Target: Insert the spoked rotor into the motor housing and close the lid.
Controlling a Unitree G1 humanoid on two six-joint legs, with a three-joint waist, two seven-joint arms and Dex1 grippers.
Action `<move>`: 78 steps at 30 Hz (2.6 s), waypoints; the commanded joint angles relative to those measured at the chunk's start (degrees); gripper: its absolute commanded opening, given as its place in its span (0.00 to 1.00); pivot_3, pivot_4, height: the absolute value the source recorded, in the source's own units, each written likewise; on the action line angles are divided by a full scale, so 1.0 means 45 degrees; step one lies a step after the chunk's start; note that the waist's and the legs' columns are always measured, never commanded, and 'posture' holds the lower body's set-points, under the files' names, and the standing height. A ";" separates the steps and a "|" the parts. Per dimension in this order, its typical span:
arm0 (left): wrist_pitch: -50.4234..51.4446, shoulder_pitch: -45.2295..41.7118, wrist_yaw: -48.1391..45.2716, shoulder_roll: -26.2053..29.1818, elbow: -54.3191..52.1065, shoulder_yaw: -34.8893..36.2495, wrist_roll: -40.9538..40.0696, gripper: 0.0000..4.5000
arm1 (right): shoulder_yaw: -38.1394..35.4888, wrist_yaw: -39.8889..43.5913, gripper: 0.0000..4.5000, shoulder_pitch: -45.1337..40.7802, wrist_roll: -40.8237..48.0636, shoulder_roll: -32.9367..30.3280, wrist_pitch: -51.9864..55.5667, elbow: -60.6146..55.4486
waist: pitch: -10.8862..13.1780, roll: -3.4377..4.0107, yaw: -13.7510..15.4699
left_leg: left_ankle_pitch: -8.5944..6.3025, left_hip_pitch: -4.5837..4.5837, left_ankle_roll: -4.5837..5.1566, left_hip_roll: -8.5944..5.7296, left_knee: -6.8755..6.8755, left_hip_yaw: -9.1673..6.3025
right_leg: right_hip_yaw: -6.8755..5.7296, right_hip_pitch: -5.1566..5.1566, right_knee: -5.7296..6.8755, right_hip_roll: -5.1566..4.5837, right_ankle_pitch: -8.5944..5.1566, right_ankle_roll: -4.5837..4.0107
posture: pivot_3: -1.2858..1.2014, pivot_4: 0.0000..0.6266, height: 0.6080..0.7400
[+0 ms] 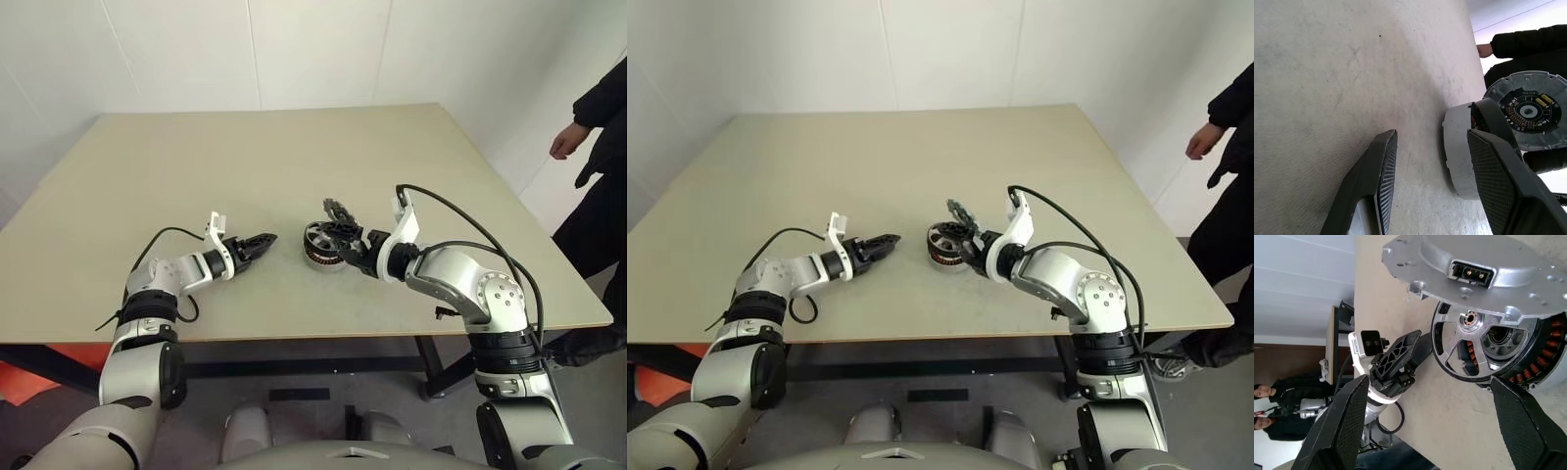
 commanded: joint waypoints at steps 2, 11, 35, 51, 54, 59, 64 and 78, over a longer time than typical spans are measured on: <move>0.0027 0.0061 0.0097 0.0289 -0.0108 0.0066 0.0073 0.54 | 0.0031 0.0199 0.99 -0.0257 -0.0099 -0.0004 0.0006 -0.0038 | 0.0001 -0.0001 0.0019 | -0.0001 -0.0007 0.0002 0.0000 0.0000 -0.0001 | -0.0001 -0.0001 0.0001 0.0000 0.0000 0.0000 | 0.52 0.00 1.00; -0.0007 0.0036 0.0080 0.0230 -0.0061 0.0018 0.0108 0.54 | 0.0082 0.0410 0.99 -0.0365 -0.0260 -0.0332 0.0244 -0.0641 | 0.0001 -0.0001 0.0031 | -0.0011 -0.0018 0.0019 0.0000 0.0001 -0.0001 | -0.0001 -0.0003 0.0000 0.0000 0.0000 -0.0001 | 0.52 0.00 1.00; -0.0317 0.0035 0.0131 0.0147 0.0157 0.0125 0.0103 0.54 | 0.2061 0.7035 0.28 -0.2866 -0.7298 -0.2001 0.2296 -0.1878 | 0.0002 -0.0008 0.0058 | -0.0011 -0.0038 0.0019 0.0005 0.0035 -0.0009 | -0.0002 -0.0009 0.0015 0.0002 0.0003 0.0002 | 0.52 0.00 1.00; -0.0441 0.0074 0.0111 0.0194 0.0149 0.0147 0.0123 0.54 | 0.1881 0.9796 0.01 -0.3338 -1.1745 -0.0419 0.2493 -0.0024 | 0.0002 -0.0010 0.0058 | -0.0016 -0.0039 0.0028 0.0018 0.0083 -0.0011 | -0.0002 -0.0007 0.0035 0.0003 0.0019 -0.0031 | 0.52 0.00 1.00; -0.0428 0.0068 0.0117 0.0161 0.0124 0.0134 0.0121 0.54 | 0.1710 1.0172 0.01 -0.3432 -1.2432 -0.0304 0.2434 0.0353 | 0.0002 -0.0010 0.0058 | -0.0017 -0.0027 0.0028 0.0019 0.0084 -0.0011 | -0.0002 -0.0007 0.0036 0.0003 0.0034 -0.0056 | 0.52 0.00 1.00; -0.0430 0.0045 0.0122 0.0127 0.0127 0.0127 0.0117 0.54 | 0.1630 1.0792 0.01 -0.3499 -1.3670 -0.0096 0.2134 0.1268 | 0.0002 -0.0010 0.0057 | -0.0017 0.0001 0.0028 0.0019 0.0085 -0.0011 | -0.0002 -0.0005 0.0037 0.0003 0.0064 -0.0108 | 0.52 0.00 1.00; -0.0455 0.0057 0.0114 0.0166 0.0140 0.0149 0.0118 0.54 | 0.1553 1.1272 0.01 -0.3224 -1.4694 0.0002 0.2115 0.1575 | 0.0003 -0.0010 0.0058 | -0.0017 0.0002 0.0028 0.0019 0.0085 -0.0011 | -0.0002 -0.0004 0.0036 0.0003 0.0067 -0.0113 | 0.52 0.00 1.00; -0.0560 0.0020 0.0139 0.0163 0.0247 0.0144 0.0159 0.54 | 0.0538 1.1385 0.01 -0.2274 -1.5227 -0.0005 0.3310 0.0024 | 0.0002 -0.0010 0.0071 | -0.0018 0.0037 0.0031 0.0019 0.0085 -0.0011 | -0.0002 0.0031 0.0035 0.0002 0.0067 -0.0113 | 0.52 0.00 1.00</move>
